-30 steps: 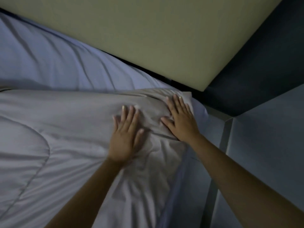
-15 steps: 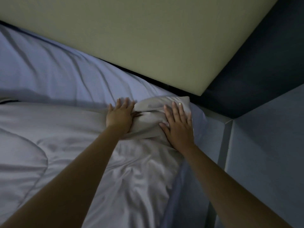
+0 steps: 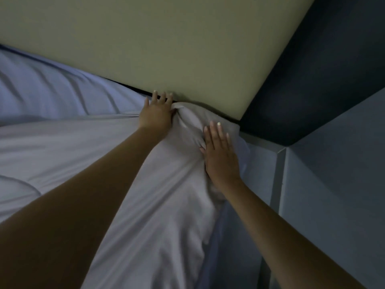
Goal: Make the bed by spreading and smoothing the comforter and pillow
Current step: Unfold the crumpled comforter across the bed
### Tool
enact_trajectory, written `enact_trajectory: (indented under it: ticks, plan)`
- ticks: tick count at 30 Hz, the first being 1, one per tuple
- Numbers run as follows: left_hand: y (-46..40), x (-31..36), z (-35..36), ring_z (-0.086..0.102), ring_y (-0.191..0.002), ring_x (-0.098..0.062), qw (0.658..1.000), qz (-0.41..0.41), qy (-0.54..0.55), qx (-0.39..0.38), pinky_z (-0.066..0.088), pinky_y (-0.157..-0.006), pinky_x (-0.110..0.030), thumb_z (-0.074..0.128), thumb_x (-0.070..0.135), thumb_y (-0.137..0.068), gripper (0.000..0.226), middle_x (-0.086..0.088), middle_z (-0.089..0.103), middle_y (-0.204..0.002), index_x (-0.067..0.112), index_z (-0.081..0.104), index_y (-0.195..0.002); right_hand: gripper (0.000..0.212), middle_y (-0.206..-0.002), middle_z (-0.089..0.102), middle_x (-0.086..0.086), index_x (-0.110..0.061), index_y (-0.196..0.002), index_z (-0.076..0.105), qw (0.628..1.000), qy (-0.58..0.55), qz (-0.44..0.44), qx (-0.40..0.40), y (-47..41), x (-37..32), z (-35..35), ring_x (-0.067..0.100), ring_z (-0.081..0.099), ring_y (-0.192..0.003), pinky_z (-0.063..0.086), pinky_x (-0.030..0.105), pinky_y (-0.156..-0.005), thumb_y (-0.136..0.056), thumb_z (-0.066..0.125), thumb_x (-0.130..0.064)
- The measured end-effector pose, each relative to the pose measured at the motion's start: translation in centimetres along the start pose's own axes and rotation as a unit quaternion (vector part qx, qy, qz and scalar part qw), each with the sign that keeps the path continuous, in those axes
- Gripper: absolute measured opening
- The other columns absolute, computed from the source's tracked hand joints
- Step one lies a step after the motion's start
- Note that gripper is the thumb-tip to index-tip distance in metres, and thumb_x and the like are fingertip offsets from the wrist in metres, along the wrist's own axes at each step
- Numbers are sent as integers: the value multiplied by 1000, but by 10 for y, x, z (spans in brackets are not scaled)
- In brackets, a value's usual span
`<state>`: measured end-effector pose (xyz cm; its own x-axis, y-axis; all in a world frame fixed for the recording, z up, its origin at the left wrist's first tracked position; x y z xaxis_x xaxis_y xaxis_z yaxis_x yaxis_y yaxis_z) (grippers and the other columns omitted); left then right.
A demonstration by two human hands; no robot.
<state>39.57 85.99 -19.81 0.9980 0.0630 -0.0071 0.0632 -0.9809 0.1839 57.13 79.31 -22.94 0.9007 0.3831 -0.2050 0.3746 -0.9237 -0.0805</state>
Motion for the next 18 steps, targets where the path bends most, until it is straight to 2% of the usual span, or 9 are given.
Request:
enact_trajectory:
  ticks: [2, 5, 7, 9, 11, 13, 15, 18]
  plan:
    - [8, -1, 18, -2, -149, -32, 998, -24, -50, -24, 3, -118, -50, 19, 40, -104, 59, -10, 5, -162, 13, 3, -154, 75, -160, -4, 6, -10, -152, 2, 995, -27, 53, -80, 8, 15, 23, 22, -6, -148, -1, 38, -120, -97, 23, -56]
    - [30, 17, 28, -9, -149, -28, 998, -10, -39, 40, -5, -118, -50, 15, 46, -102, 64, -9, -6, -162, 12, -3, -154, 91, -161, -5, 5, -10, -153, -2, 993, -7, 71, -91, 13, 23, 37, 20, -8, -148, -4, 35, -119, -86, 10, -71]
    - [52, 40, 39, -2, -149, -27, 996, 64, 8, 68, -7, -117, -46, 11, 48, -99, 66, -8, 1, -162, 13, 6, -154, 93, -161, 0, 6, -9, -153, 2, 995, -10, 70, -75, 11, 22, 38, 21, -4, -148, -2, 36, -119, -84, 7, -72]
    - [70, 51, 61, 2, -149, -25, 994, 106, 10, 41, -7, -117, -42, 4, 51, -95, 68, -5, 8, -162, 16, 12, -154, 94, -161, 2, 7, -9, -153, 5, 995, -14, 70, -70, 12, 22, 38, 22, -2, -148, -2, 36, -119, -83, 9, -72]
    - [73, 45, 75, 1, -150, -23, 996, 80, 28, 14, -6, -118, -41, 2, 53, -94, 70, -3, 8, -162, 18, 11, -154, 93, -161, 2, 7, -9, -153, 5, 994, -18, 69, -78, 13, 23, 40, 22, -2, -148, -3, 36, -118, -85, 15, -72]
    - [68, 44, 76, -3, -150, -22, 997, 66, 33, 1, -6, -118, -42, 9, 52, -99, 65, -3, 3, -162, 18, 8, -155, 90, -161, -1, 7, -9, -153, 3, 993, -8, 70, -92, 13, 25, 41, 21, -5, -148, -5, 36, -118, -89, 21, -70]
    - [66, 48, 75, -7, -149, -21, 996, 77, 33, -13, -6, -119, -42, 16, 47, -103, 61, -3, -2, -162, 18, 3, -155, 89, -161, -3, 6, -9, -153, 1, 992, 0, 74, -103, 13, 28, 41, 21, -7, -148, -6, 36, -118, -90, 23, -69]
    - [74, 45, 71, -8, -149, -19, 995, 87, 26, -28, -5, -120, -39, 15, 46, -103, 61, -1, -6, -162, 17, -1, -155, 89, -161, -4, 8, -8, -152, 0, 989, 19, 77, -127, 12, 27, 38, 22, -8, -148, -5, 38, -120, -91, 21, -68]
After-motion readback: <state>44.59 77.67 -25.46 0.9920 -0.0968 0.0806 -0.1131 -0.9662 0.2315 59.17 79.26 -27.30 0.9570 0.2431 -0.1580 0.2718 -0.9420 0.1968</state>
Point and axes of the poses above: each hand's wrist, its own y-axis away from the middle knuckle, its own z-axis out of the palm, x = y × z, the point moved 8 cm from there along -y, towards the middle knuckle
